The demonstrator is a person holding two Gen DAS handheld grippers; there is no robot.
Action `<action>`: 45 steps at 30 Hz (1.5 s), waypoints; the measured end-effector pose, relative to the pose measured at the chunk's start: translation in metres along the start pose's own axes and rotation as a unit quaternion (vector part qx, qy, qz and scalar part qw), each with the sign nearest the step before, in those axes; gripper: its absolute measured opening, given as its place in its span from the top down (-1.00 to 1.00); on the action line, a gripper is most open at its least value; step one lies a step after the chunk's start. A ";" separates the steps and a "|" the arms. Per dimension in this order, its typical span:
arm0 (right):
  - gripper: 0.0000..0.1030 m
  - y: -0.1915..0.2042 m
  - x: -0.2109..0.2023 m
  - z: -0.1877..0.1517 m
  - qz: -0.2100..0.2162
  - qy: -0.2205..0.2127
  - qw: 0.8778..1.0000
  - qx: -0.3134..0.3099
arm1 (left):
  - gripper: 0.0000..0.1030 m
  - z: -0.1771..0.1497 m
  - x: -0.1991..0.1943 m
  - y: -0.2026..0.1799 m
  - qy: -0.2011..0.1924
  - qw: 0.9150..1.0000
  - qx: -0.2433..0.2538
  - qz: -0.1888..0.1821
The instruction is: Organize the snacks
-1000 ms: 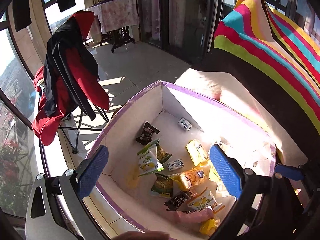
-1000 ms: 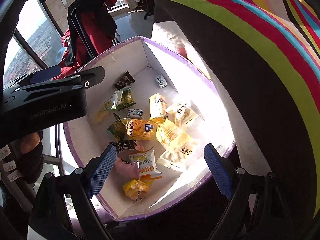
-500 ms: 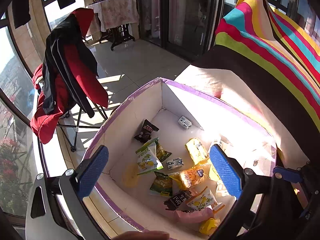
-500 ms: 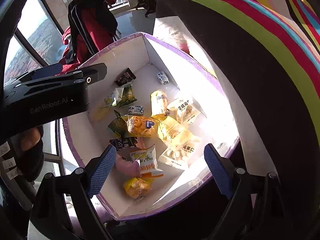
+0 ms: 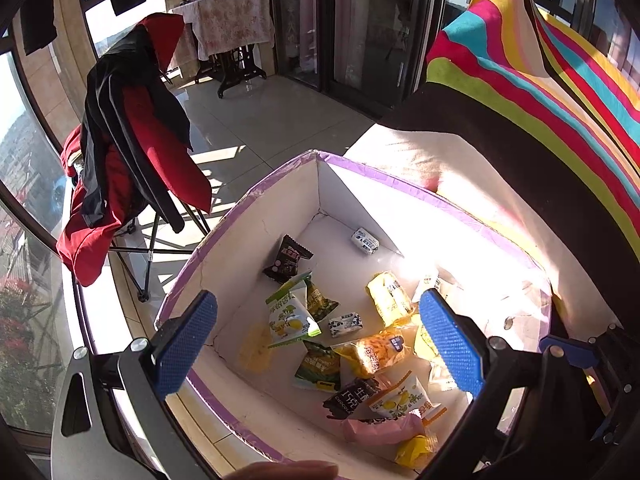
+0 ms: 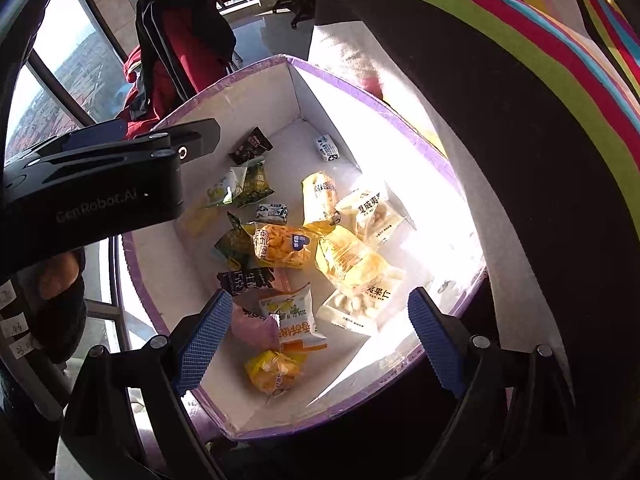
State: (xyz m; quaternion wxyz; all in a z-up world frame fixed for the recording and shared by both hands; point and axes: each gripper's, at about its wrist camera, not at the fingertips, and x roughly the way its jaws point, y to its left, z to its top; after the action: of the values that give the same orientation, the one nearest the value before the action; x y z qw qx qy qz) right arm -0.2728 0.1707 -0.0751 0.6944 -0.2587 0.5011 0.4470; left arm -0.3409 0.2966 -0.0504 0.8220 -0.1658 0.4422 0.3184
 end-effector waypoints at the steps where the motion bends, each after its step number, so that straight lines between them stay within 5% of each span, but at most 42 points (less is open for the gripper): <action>1: -0.68 0.000 0.000 0.000 0.000 0.001 1.000 0.000 | -0.96 0.000 0.000 0.000 0.000 1.000 0.001 0.000; 45: -0.68 -0.001 0.009 -0.003 0.001 0.018 1.000 0.006 | -0.96 -0.002 0.010 0.002 0.016 1.000 0.001 -0.005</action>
State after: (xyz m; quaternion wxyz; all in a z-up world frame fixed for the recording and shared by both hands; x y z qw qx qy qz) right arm -0.2721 0.1710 -0.0846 0.6863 -0.2619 0.5169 0.4396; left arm -0.3394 0.3011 -0.0600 0.8164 -0.1723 0.4548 0.3114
